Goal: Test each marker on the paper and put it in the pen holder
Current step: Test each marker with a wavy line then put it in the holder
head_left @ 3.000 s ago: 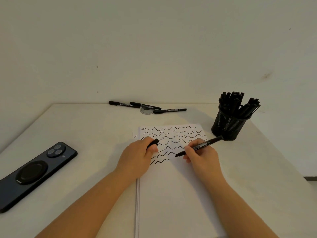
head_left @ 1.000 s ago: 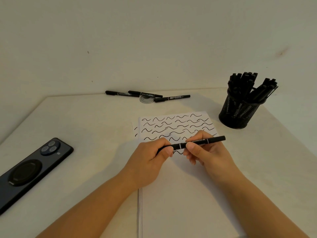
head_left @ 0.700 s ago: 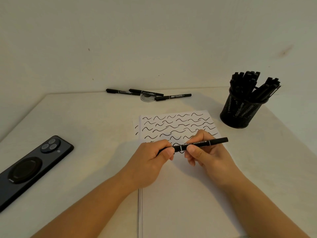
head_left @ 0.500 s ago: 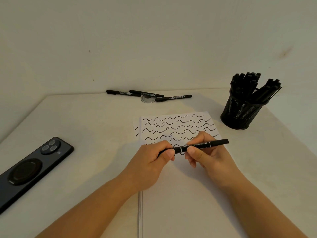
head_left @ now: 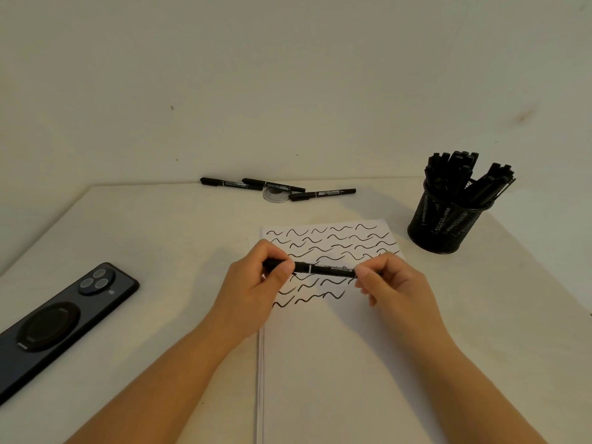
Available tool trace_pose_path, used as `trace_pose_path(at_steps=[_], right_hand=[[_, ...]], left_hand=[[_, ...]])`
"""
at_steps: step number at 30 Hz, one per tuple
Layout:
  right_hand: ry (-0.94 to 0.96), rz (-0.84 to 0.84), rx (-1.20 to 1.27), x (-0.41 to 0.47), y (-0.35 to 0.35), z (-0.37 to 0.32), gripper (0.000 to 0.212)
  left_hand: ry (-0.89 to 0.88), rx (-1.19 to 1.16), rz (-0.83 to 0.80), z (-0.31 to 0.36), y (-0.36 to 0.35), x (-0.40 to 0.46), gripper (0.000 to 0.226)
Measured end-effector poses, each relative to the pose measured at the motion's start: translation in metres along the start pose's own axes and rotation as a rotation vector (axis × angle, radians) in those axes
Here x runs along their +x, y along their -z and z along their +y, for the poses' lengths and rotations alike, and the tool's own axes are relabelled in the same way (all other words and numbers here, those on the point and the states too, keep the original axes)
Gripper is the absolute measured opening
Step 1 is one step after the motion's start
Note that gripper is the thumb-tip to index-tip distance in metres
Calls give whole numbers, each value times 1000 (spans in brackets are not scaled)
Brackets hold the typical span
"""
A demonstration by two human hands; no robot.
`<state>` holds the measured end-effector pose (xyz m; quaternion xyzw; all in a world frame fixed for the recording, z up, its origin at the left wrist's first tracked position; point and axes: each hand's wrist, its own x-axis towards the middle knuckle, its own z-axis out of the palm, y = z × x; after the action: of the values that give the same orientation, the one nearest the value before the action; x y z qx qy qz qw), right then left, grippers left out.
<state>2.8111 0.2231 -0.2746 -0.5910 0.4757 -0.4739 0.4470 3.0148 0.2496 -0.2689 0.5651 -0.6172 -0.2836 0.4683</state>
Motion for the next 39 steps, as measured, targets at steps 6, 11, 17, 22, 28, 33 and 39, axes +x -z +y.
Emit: trace_pose_path(at_steps=[6,11,17,22,28,33,39], right_hand=[[185,-109,-484,-7,-6,-19,15],[352,-189,-702,4,-1,-47,12],[353,-156,-706,23,19,-61,14],[261,44,-635,50,51,-64,10],[237,307,-485,82,90,-78,17],[242,418,-394,97,109,-81,18],[283,450,-407,103,116,-77,18]], left_hand=[[-50,64,-60,10,1,9,19],[-241,272,-172,36,-11,22,11],[-309,163,-152,57,-26,49,20],[-271,235,-136,39,-32,92,11],[-180,670,-142,-12,-33,146,23],[-116,896,-182,-33,-38,174,34],[-35,960,-145,-37,-47,188,34]])
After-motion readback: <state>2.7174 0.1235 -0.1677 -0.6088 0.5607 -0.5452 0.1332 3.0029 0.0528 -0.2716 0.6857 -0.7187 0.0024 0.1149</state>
